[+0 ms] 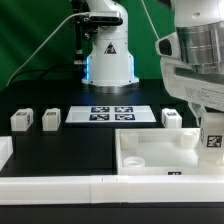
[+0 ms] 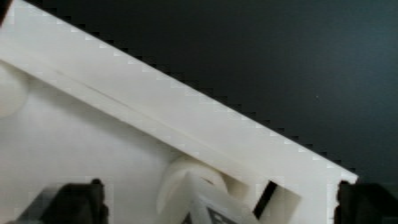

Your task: Assemble one leg

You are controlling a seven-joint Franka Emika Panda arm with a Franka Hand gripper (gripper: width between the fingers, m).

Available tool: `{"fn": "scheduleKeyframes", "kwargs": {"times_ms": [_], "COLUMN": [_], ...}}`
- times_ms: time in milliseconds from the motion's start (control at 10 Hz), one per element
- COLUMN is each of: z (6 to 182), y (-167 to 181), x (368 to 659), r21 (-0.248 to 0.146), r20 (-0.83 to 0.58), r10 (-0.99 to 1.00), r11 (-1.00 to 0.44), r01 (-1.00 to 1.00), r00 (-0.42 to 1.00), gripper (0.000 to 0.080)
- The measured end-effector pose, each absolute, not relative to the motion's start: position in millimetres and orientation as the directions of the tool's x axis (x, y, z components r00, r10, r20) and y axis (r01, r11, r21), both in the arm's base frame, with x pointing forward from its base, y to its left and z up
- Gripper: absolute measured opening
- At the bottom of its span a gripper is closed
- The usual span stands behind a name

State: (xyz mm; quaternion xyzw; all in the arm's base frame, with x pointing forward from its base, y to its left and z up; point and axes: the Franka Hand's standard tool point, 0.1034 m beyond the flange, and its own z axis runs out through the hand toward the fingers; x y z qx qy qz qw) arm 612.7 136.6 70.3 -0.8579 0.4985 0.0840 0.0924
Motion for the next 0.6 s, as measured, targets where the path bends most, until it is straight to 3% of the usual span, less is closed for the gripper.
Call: {"fn": "scheduleKeyframes", "kwargs": {"times_ms": [400, 600], "z": [70.5, 71.9], "y": [128, 122], "x": [616, 623], "r21": [-0.171, -0.179], "r20": [-0.165, -0.075], "r10": [-0.516, -0.286], "r11": [-0.825, -0.939], "r01": [-0.539, -0.295], "r00": [0.841, 0.955], "gripper": [0.0649, 0.0649]}}
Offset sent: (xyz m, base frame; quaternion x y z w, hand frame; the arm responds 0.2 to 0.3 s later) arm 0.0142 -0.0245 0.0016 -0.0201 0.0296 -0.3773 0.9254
